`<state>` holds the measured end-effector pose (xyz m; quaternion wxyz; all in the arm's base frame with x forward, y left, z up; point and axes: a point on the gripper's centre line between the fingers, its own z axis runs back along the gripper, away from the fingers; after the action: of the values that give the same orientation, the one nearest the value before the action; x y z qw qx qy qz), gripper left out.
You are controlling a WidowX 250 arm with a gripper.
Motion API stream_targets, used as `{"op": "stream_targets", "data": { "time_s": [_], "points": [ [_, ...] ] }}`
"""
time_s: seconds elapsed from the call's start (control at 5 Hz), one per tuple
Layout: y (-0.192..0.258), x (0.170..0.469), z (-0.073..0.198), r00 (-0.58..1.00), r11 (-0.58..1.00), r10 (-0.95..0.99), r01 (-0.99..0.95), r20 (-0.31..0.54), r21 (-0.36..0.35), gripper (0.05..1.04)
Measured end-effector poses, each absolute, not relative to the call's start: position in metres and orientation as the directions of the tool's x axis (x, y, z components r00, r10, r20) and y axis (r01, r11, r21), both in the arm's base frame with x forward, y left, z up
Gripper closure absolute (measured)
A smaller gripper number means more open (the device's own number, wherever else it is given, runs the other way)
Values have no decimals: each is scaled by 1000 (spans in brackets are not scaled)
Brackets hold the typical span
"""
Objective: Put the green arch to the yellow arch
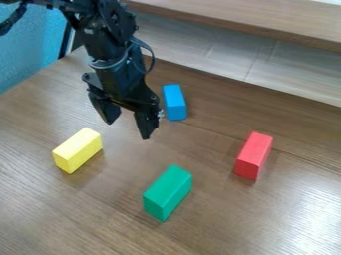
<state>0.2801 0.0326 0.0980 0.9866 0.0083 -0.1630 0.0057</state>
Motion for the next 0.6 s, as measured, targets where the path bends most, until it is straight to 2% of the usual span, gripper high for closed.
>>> {"op": "stream_targets", "data": {
  "time_s": [0.6],
  "points": [
    [25,274,85,960,1000,-2,8,281,-19,82]
  ]
}}
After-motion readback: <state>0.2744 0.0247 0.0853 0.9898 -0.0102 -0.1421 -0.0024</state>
